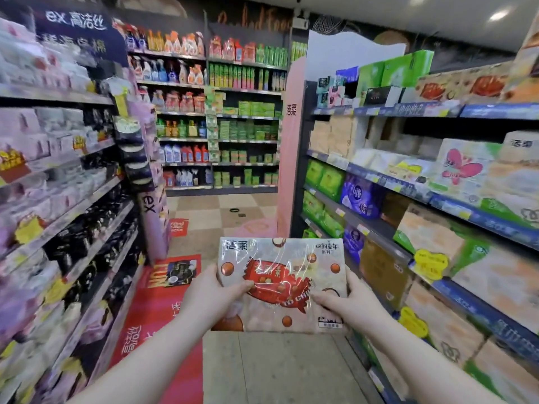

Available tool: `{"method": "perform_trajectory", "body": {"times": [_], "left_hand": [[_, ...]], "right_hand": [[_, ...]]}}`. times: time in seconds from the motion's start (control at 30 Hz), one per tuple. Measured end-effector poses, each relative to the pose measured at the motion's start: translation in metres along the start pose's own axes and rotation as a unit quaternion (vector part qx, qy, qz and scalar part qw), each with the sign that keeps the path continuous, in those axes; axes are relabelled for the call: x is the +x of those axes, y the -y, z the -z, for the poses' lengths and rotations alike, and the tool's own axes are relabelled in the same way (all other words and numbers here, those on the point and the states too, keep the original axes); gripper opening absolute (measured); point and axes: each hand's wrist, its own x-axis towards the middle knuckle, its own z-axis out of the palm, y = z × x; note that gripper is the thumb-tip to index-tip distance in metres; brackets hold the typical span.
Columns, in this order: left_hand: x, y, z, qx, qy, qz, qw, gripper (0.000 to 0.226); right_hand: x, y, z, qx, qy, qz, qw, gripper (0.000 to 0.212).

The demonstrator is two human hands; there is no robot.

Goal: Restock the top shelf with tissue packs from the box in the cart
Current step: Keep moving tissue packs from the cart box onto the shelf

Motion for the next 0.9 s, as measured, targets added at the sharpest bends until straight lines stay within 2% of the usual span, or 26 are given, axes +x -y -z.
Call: {"method": "perform_trajectory", "body": {"times": [0.13, 0.2, 0.3, 0.43, 0.57, 0.67, 0.73, 0.9], "left_hand": [[0.08, -0.026, -0.023, 0.012, -0.007, -0.014, 1.0, 0.045], [0.119, -0.042, -0.036, 0.007, -0.005, -0.027, 1.0, 0.04], [0.171, -0.062, -0.056, -0.01, 0.002, -0.036, 0.999, 0.04], [0.227, -0.087, -0.082, -0.032, 0.012, -0.043, 0.998, 0.042], [0.291, -0.112, -0.111, -0.062, 0.049, -0.063, 0.995, 0.038], [0.343, -0.134, -0.14, -0.078, 0.072, -0.097, 0.99, 0.04], [0.378, -0.154, -0.159, -0.085, 0.087, -0.124, 0.985, 0.041], [0.475, -0.213, -0.193, -0.101, 0.133, -0.211, 0.963, 0.038]], "right_hand": [[0.083, 0.011, 0.021, 0.001, 0.002, 0.008, 1.0, 0.064], [0.121, 0.019, 0.034, -0.008, -0.011, 0.018, 1.0, 0.06], [0.172, 0.027, 0.053, -0.014, -0.033, 0.032, 0.999, 0.058], [0.227, 0.031, 0.073, -0.028, -0.05, 0.026, 0.998, 0.065], [0.276, 0.042, 0.1, -0.048, -0.099, 0.034, 0.993, 0.066], [0.313, 0.049, 0.122, -0.064, -0.146, 0.031, 0.987, 0.088], [0.338, 0.055, 0.139, -0.078, -0.183, 0.027, 0.98, 0.096], [0.401, 0.09, 0.178, -0.104, -0.273, 0.016, 0.956, 0.07]]}}
